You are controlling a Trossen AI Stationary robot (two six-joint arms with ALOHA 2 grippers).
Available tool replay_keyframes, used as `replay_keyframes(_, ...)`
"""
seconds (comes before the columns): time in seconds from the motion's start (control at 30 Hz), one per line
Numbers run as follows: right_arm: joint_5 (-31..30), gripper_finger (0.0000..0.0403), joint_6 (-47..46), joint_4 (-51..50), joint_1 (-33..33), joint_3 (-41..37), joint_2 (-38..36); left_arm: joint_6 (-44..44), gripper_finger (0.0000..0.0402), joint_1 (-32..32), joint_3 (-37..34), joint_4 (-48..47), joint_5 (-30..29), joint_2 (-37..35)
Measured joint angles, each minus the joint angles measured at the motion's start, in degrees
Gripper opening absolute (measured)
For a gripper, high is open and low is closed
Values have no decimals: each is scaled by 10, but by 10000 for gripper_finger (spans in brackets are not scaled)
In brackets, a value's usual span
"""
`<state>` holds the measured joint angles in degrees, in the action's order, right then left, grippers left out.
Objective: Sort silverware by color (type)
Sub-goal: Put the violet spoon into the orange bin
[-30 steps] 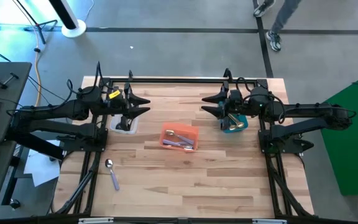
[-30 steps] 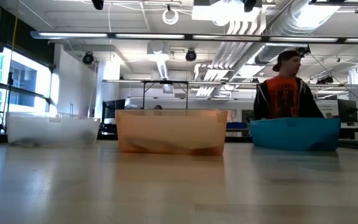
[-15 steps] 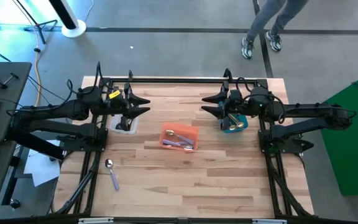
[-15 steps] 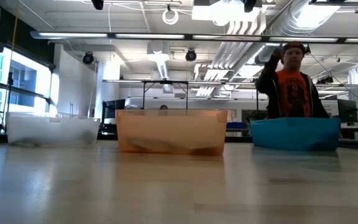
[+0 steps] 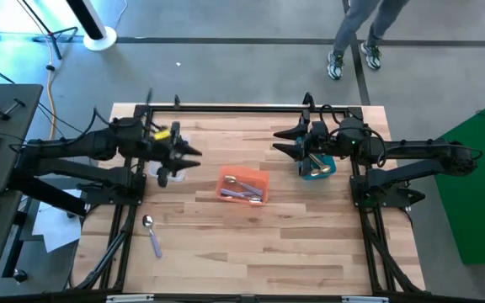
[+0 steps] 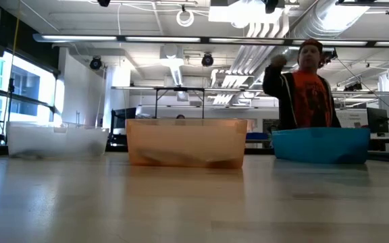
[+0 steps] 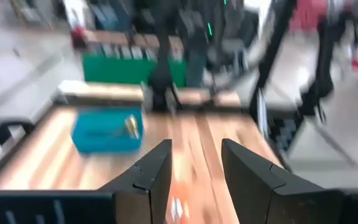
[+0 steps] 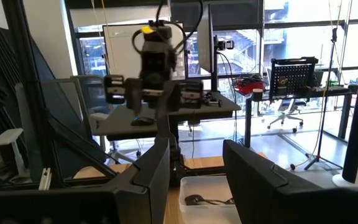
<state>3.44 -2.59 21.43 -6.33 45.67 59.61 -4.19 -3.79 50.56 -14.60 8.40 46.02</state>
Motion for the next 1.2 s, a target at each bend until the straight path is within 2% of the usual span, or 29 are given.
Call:
replay_keyframes(0.17,0,134,0,-8,0,0,0,1,131,51,69,-162,3,30)
replay_keyframes(0.3,0,134,0,-20,0,0,0,-34,131,106,106,-288,46,56)
replay_keyframes(0.57,0,134,0,-23,0,0,0,-120,131,221,109,-409,62,98)
replay_keyframes(0.87,0,134,0,-24,0,0,0,-121,131,367,40,-428,30,153)
replay_keyframes(1.03,0,134,-1,-24,0,0,0,-147,131,444,-18,-393,22,184)
replay_keyframes(1.2,0,134,-3,-26,0,0,0,-167,131,511,-66,-354,-28,217)
